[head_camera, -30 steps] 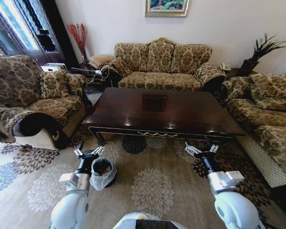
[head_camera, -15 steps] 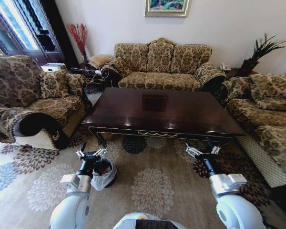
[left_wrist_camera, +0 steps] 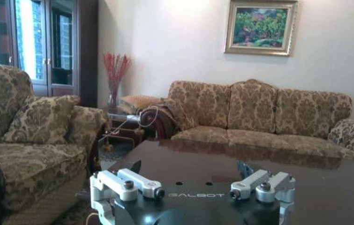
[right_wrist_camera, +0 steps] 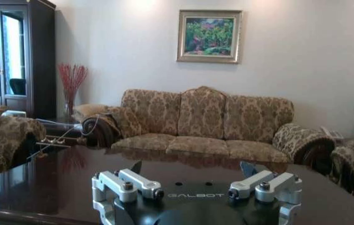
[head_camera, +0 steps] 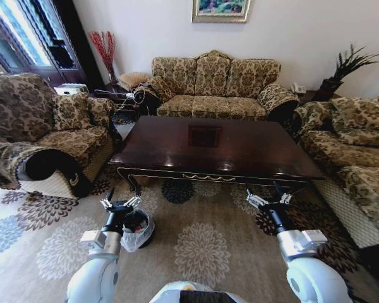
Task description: Move to the front of the table and place the trash on the table into the trash bin.
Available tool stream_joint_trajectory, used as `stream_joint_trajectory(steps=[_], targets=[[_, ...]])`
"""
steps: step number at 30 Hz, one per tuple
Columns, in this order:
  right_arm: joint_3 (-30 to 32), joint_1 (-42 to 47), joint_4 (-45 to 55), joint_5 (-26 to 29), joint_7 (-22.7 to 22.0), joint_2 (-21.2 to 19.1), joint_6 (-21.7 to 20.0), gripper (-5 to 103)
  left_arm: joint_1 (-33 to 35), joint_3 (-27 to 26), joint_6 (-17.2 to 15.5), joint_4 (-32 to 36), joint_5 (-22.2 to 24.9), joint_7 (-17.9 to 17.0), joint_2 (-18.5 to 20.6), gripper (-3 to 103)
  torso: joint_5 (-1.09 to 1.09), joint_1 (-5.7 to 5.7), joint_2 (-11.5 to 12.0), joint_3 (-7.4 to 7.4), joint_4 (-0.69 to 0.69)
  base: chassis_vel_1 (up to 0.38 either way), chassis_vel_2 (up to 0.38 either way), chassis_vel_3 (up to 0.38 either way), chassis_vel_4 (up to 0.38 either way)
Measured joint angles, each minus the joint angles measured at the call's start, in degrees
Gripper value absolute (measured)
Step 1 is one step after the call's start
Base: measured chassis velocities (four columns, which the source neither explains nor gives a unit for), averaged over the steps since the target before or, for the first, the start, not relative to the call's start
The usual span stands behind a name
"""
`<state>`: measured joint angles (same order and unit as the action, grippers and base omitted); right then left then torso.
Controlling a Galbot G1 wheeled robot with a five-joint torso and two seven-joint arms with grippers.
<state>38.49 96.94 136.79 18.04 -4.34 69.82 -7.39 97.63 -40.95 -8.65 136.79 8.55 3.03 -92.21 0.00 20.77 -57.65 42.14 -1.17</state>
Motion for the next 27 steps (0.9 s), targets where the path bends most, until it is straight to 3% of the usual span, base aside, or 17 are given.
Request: stream_joint_trajectory(steps=[27], targets=[[0.00, -0.04, -0.06, 0.08, 0.06, -0.02, 0.04, 100, -0.01, -0.01, 0.07, -0.12, 0.05, -0.08, 0.06, 100, 0.00, 0.00, 0.00, 0.00, 0.00, 0.000, 0.000, 0.000, 0.000]])
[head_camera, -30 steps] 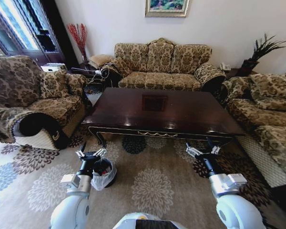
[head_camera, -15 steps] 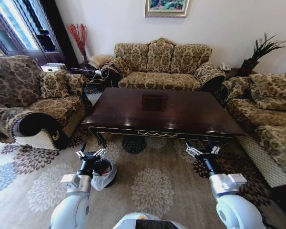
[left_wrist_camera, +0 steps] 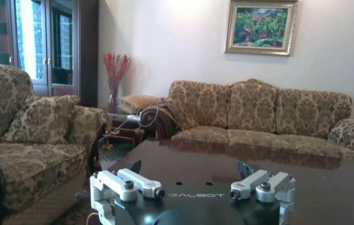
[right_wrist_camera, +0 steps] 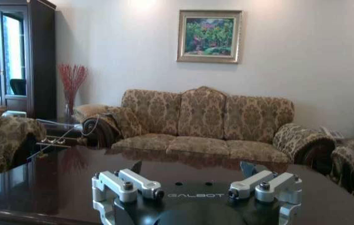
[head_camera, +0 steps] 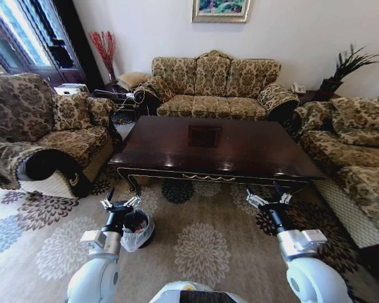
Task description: Move to the front of the table and place the trash on the table into the trash bin.
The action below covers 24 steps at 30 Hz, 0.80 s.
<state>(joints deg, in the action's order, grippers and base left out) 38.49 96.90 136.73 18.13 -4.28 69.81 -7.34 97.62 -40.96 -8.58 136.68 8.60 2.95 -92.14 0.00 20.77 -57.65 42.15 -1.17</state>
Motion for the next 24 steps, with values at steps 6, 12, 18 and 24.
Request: stream_joint_trajectory(steps=[6, 12, 18, 24], targets=[[0.00, 0.00, 0.00, 0.00, 0.00, 0.00, 0.00, 100, 0.00, 0.00, 0.00, 0.00, 0.00, 0.00, 0.00, 100, 0.00, 0.00, 0.00, 0.00, 0.00, 0.000, 0.000, 0.000, 0.000], [0.00, 0.00, 0.00, 0.01, 0.00, 0.00, 0.00, 100, 0.00, 0.00, 0.00, -0.01, 0.00, -0.01, 0.00, 100, 0.00, 0.00, 0.00, 0.00, 0.00, 0.000, 0.000, 0.000, 0.000], [0.00, 0.00, -0.01, 0.01, 0.00, 0.00, 0.00, 100, 0.00, 0.00, 0.01, -0.01, 0.00, -0.01, 0.00, 100, 0.00, 0.00, 0.00, 0.00, 0.00, 0.000, 0.000, 0.000, 0.000], [0.00, 0.00, 0.00, 0.01, 0.00, 0.00, 0.00, 100, 0.00, 0.00, 0.00, -0.01, 0.00, -0.01, 0.00, 100, 0.00, 0.00, 0.00, 0.00, 0.00, 0.000, 0.000, 0.000, 0.000]])
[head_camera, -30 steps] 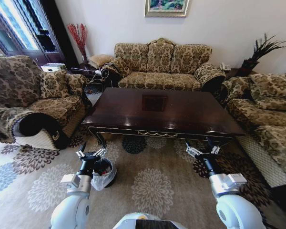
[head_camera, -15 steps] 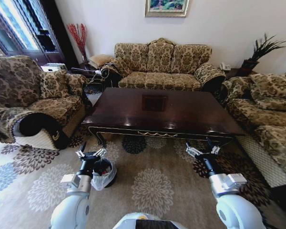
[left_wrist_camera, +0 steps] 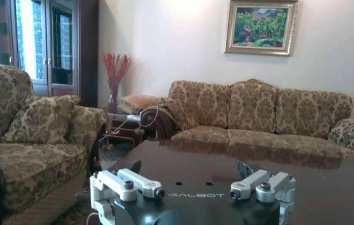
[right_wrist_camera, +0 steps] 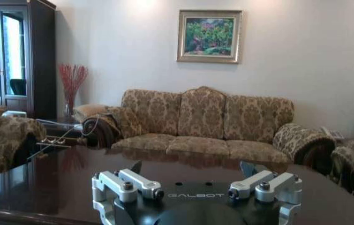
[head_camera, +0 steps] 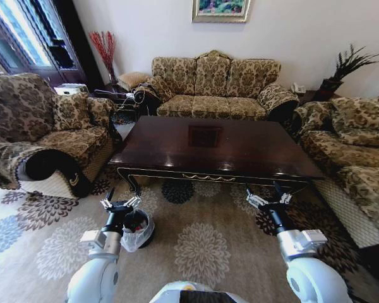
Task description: Move to the front of the table and place the trash on the table into the trash bin.
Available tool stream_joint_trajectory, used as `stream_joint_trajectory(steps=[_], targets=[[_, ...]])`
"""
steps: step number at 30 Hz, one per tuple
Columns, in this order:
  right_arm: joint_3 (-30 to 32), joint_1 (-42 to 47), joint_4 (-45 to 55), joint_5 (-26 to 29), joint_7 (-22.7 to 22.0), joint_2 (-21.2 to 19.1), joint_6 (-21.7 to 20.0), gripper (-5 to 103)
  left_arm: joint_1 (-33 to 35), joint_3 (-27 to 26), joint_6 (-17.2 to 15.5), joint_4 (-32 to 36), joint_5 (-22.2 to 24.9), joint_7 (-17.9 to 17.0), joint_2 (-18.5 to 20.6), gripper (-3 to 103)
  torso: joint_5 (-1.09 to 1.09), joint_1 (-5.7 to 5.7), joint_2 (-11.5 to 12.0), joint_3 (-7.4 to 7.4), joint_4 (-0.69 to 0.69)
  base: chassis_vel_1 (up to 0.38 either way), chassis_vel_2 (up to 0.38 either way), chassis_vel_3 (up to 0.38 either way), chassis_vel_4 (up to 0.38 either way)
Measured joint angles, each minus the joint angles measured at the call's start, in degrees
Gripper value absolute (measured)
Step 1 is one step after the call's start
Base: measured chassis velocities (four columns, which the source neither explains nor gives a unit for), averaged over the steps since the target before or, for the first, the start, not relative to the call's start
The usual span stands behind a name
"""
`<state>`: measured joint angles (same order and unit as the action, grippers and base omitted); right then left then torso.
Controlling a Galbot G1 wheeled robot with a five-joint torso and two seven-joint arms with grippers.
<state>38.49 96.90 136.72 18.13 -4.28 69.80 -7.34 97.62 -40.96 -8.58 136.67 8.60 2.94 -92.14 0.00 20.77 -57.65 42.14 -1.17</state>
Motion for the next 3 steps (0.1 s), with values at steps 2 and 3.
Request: stream_joint_trajectory(steps=[2, 3], targets=[[0.00, 0.00, 0.00, 0.00, 0.00, 0.00, 0.00, 100, 0.00, 0.00, 0.00, 0.00, 0.00, 0.00, 0.00, 100, 0.00, 0.00, 0.00, 0.00, 0.00, 0.000, 0.000, 0.000, 0.000], [0.00, 0.00, 0.00, 0.00, 0.00, 0.00, 0.00, 100, 0.00, 0.00, 0.00, 0.00, 0.00, 0.00, 0.00, 100, 0.00, 0.00, 0.00, 0.00, 0.00, 0.000, 0.000, 0.000, 0.000]])
